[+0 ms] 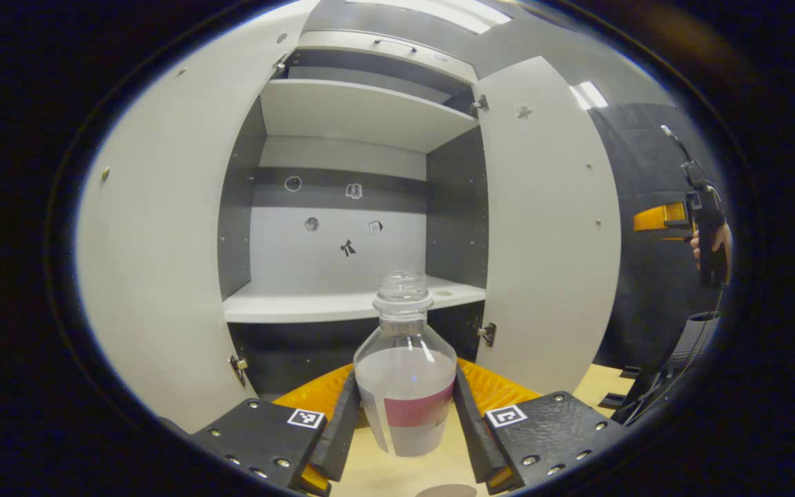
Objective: Grasp the bottle in the cabinet with the left hand and place it on the coaster, then close the right door with the right hand and the left door with the left hand.
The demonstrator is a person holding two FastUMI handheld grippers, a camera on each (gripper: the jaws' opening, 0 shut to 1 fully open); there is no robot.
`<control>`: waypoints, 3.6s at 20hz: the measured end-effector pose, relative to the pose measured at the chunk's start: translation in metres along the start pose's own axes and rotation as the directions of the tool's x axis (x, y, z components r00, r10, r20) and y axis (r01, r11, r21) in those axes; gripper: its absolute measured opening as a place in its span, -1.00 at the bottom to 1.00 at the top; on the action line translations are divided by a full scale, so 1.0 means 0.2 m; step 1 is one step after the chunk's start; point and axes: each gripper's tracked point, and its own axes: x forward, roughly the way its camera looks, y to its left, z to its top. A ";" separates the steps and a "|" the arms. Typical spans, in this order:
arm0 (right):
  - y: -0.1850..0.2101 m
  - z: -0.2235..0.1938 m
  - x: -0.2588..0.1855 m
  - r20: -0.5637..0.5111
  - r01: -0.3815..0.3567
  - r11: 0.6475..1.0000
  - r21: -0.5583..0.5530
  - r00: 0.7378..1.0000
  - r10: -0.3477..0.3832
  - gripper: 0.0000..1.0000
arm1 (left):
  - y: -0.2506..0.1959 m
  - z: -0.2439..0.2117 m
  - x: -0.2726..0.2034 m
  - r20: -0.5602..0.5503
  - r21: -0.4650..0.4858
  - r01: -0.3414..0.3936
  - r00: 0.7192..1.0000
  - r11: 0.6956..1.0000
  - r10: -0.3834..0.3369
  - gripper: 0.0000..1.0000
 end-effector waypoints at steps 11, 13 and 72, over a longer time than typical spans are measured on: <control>0.01 -0.05 -0.13 -0.035 0.011 1.000 -0.009 0.999 -0.011 0.95 | -0.21 -0.72 -0.17 -0.180 -0.005 0.083 0.980 0.997 -0.083 0.39; 0.01 -0.08 -0.16 -0.048 0.016 1.000 -0.012 0.999 -0.016 0.96 | -0.25 -0.79 -0.17 -0.191 -0.003 0.087 0.978 0.996 -0.086 0.40; 0.16 0.37 0.51 0.024 -0.389 0.918 -0.078 0.920 0.391 0.95 | 0.14 0.65 -0.54 0.048 0.018 -0.614 0.789 0.789 0.613 1.00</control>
